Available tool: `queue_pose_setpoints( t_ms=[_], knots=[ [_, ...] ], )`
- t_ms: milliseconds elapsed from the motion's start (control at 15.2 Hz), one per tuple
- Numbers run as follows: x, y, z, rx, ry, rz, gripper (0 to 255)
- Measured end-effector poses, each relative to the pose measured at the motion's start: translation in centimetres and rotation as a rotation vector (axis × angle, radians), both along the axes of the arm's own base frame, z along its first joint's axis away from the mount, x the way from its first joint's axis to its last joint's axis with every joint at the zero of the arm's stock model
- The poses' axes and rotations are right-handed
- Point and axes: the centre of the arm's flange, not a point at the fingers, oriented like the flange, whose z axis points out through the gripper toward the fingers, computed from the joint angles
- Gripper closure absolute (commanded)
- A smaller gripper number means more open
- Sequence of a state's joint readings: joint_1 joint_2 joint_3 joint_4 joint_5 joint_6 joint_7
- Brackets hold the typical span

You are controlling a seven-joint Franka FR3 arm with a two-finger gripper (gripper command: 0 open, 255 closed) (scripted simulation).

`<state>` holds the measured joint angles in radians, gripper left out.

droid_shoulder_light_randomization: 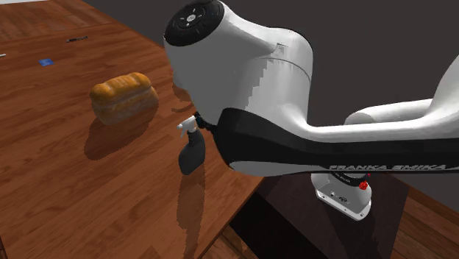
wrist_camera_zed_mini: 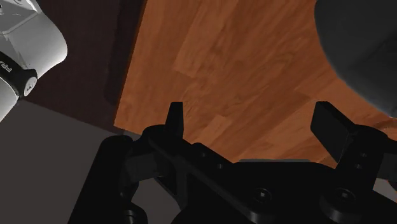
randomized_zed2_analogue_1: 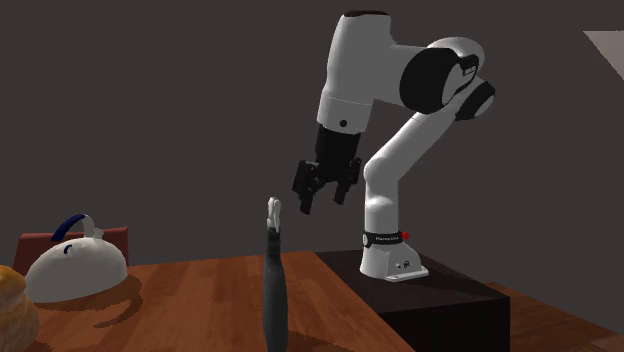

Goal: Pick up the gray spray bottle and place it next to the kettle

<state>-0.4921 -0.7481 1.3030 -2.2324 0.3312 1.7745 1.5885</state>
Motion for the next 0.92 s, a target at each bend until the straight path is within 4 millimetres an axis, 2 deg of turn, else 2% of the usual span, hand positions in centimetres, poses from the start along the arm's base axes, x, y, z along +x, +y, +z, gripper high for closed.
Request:
queue_pose_setpoints(
  t_ms=[396, 660, 792, 924],
  knots=[
    [4.7, 6.4, -3.7, -0.044, -0.081, -0.208, 0],
    [8.7, 9.5, -6.8, -0.074, -0.134, -0.347, 0],
    [10.0, 10.4, -7.9, -0.085, -0.15, -0.392, 0],
    [10.5, 10.3, -8.9, -0.088, -0.153, -0.405, 0]
  ],
)
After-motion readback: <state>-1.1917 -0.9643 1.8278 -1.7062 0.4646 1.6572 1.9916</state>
